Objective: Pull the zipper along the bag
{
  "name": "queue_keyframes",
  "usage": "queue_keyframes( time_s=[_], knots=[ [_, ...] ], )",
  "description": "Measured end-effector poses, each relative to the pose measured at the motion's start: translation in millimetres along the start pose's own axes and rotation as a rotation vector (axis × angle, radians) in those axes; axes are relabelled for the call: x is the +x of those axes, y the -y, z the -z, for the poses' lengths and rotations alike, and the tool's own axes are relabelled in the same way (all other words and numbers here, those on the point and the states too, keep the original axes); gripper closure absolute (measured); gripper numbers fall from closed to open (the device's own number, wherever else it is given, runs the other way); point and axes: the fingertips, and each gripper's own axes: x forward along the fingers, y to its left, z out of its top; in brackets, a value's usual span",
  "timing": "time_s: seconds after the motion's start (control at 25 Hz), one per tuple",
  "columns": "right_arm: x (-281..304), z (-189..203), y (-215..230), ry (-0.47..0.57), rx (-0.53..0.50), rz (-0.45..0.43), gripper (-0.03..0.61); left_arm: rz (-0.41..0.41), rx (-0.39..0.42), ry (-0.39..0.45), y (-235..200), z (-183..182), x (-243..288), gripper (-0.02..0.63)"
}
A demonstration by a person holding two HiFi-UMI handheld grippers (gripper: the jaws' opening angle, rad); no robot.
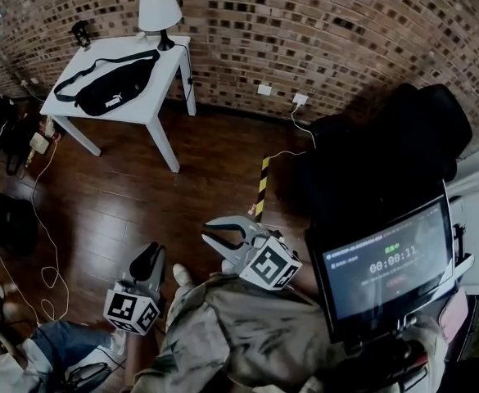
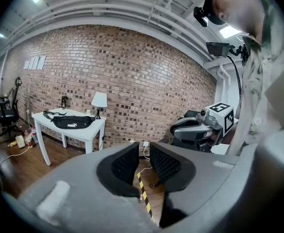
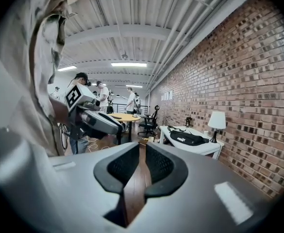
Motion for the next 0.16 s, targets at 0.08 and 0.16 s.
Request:
queue_keyframes(
  time_s=[0.08, 0.16],
  knots=[
    [0.3, -0.5, -3.8, 0.005, -0.01, -0.011, 0.529, -0.011, -0.002, 0.001, 0.7, 3.2, -3.7, 0.54],
    [0.1, 2.6, -6.7, -0.003, -0.013, -0.013, 0.529, -0.019, -0.003, 0.002, 1.2, 5.9, -6.7, 0.54]
  ],
)
